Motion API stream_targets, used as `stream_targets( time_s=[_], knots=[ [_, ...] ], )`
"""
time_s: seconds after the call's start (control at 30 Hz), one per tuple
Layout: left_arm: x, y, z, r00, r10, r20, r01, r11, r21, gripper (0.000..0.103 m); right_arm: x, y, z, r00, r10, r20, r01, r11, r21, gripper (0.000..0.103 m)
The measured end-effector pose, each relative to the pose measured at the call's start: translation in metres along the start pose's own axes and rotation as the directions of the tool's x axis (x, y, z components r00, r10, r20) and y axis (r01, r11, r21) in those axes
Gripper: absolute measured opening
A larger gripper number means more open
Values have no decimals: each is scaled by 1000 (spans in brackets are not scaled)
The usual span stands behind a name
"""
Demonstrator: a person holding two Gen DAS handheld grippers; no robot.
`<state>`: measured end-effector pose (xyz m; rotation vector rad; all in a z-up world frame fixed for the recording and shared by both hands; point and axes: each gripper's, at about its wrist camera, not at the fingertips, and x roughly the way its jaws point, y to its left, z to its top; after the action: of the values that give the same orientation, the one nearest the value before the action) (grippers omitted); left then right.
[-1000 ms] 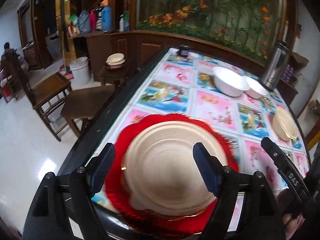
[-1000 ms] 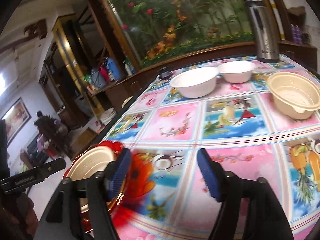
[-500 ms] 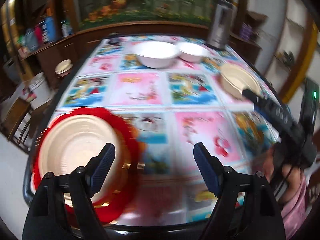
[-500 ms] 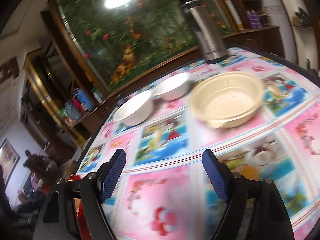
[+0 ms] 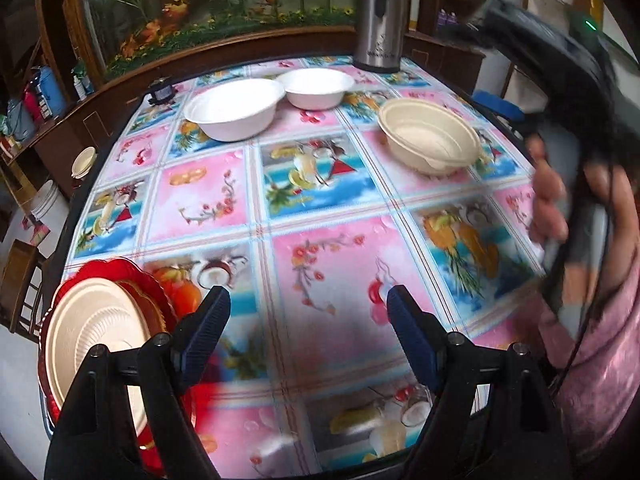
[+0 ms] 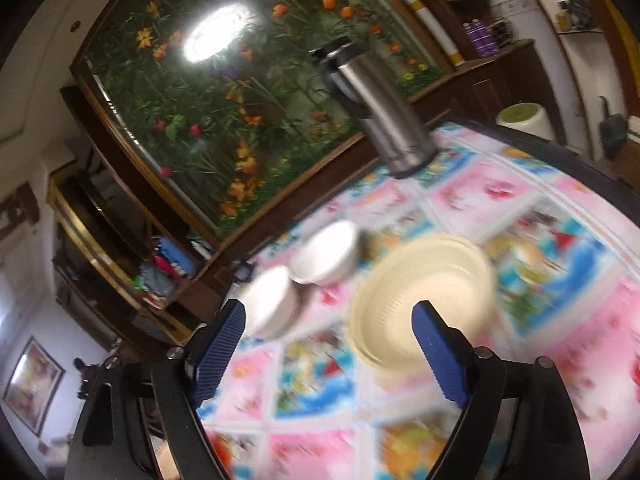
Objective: Organize plates and bowls
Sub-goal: 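Move the right gripper over to the white plate beside the white bowls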
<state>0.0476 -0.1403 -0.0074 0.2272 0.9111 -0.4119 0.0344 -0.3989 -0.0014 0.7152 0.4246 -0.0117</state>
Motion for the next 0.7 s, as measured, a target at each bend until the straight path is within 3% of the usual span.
stream_targets(
  time_s=[0.17, 0.3, 0.47, 0.5, 0.53, 0.63, 0.7],
  knots=[
    [0, 16, 0, 1000, 18, 1, -18, 1000, -5, 81, 65, 32, 13, 996, 65, -59, -61, 995, 75, 89],
    [-2, 27, -3, 1000, 7, 1, -7, 1000, -2, 81, 131, 34, 15, 990, 82, -114, -55, 972, 227, 89],
    [-2, 36, -8, 1000, -15, -4, 15, 1000, 10, 81, 194, 19, 16, 987, 17, -161, 43, 934, 356, 89],
    [-1, 38, -10, 1000, -21, -12, 21, 1000, 10, 81, 204, 17, 17, 983, -26, -182, 91, 929, 359, 88],
    [0, 40, -10, 1000, -25, -16, 25, 1000, 8, 81, 213, 13, 17, 975, -82, -207, 154, 920, 361, 89],
    [5, 49, -11, 999, -32, -29, 31, 999, -12, 81, 228, 4, 18, 963, -140, -230, 222, 896, 383, 89],
    [9, 55, -11, 998, -40, -39, 39, 999, -32, 81, 240, 0, 18, 940, -206, -273, 300, 880, 369, 86]
  ],
)
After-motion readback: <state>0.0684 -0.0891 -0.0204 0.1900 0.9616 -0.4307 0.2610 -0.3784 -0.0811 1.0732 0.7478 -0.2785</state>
